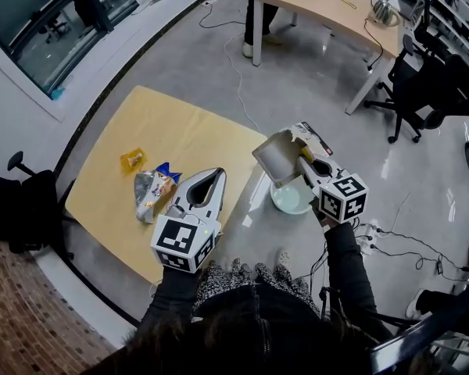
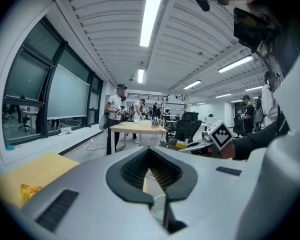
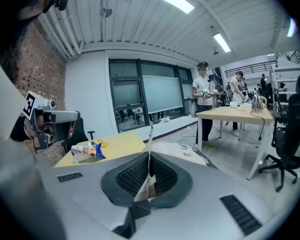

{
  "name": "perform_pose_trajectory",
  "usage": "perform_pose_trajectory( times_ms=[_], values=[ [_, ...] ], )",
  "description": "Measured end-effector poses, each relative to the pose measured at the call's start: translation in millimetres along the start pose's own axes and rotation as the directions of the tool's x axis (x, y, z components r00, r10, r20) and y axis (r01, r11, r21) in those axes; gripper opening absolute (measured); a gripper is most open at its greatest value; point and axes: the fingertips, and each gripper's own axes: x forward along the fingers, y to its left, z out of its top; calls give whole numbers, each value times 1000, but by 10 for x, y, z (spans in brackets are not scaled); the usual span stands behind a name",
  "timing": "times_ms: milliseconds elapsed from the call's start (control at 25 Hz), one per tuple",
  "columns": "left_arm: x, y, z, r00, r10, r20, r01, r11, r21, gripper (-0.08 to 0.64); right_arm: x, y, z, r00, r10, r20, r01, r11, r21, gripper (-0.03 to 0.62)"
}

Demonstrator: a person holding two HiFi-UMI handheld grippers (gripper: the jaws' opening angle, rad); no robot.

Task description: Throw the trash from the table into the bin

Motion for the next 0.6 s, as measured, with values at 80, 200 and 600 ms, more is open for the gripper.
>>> perform_pose_trajectory(
  times_ms=[80,200,600],
  values=[
    [130,-171,-16,1000,-5,-11,5,1000,0,-12,-104,-184,-51,1000,-7,-4,7,1000,2,11],
    [305,-415,-32,1000,-1,-24,1,1000,-4,-12,-240,-428,-133,1000,5,-6,-5,1000,15,11],
    [843,-1134,-145,997,30,-68,-30,1000,-6,-12,-522,-1040,-491,996,83,-45,-81,995,52,11]
  ],
)
